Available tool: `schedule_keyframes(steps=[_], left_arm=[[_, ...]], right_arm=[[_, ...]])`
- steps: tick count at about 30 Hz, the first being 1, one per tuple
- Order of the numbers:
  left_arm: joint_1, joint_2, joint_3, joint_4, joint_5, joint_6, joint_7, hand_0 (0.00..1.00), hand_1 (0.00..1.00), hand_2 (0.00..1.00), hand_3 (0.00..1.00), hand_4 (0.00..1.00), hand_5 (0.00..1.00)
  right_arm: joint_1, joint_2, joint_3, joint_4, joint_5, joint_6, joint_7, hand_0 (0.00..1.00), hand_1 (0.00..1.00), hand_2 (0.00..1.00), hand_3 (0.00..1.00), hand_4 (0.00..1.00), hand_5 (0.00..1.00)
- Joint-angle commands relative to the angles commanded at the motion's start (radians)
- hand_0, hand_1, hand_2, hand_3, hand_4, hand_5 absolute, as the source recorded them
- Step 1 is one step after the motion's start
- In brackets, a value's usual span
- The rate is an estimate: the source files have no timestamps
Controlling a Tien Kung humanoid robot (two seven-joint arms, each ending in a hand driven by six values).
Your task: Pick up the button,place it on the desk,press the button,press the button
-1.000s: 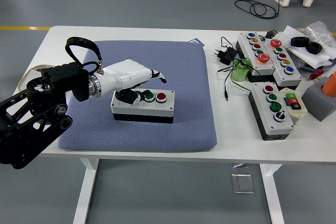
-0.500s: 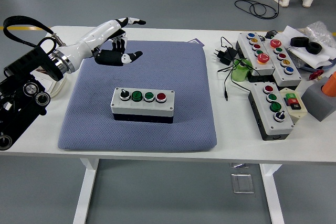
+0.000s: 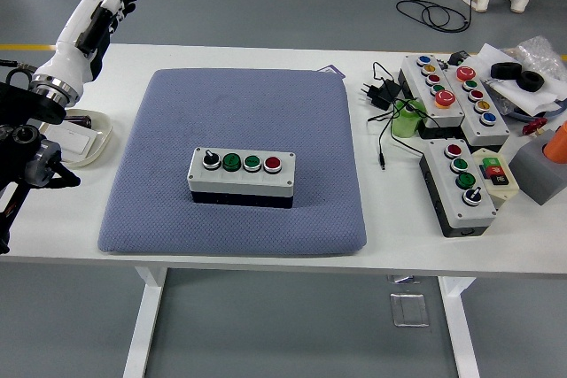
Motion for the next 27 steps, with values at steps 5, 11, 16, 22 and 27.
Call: schedule_keyframes(steps=[5, 11, 16, 22, 27], left_arm=[[0.004, 0.013, 0.005, 0.089, -0.195, -0.019, -0.022, 0.942, 0.945, 0.998, 0.995, 0.798, 0.998], [0.019, 0.023, 0.011, 0.145, -0.243, -0.075, -0.021, 0.918, 0.939, 0.996, 0.985, 0.778, 0.998], [0.027, 0.024, 0.039, 0.188, -0.287, -0.176, -0.002, 0.883, 0.913, 0.973, 0.974, 0.763, 0.998], [0.034, 0.023, 0.047, 0.200, -0.291, -0.216, 0.004, 0.863, 0.897, 0.950, 0.958, 0.754, 0.998], [0.039, 0.027, 0.046, 0.200, -0.294, -0.218, 0.000, 0.864, 0.897, 0.950, 0.958, 0.754, 0.998]], right_arm=[[0.002, 0.000, -0.002, 0.000, 0.002, -0.001, 0.001, 0.636, 0.477, 0.608, 0.564, 0.302, 0.238], [0.000, 0.001, -0.005, 0.000, 0.007, -0.002, 0.001, 0.636, 0.477, 0.608, 0.564, 0.302, 0.237], [-0.004, 0.001, -0.008, 0.000, 0.011, -0.002, 0.001, 0.635, 0.477, 0.608, 0.564, 0.301, 0.240], [-0.008, 0.001, -0.008, 0.000, 0.012, -0.003, 0.001, 0.636, 0.477, 0.608, 0.563, 0.300, 0.244], [-0.010, 0.001, -0.009, 0.000, 0.014, -0.003, 0.001, 0.634, 0.477, 0.608, 0.563, 0.301, 0.245]])
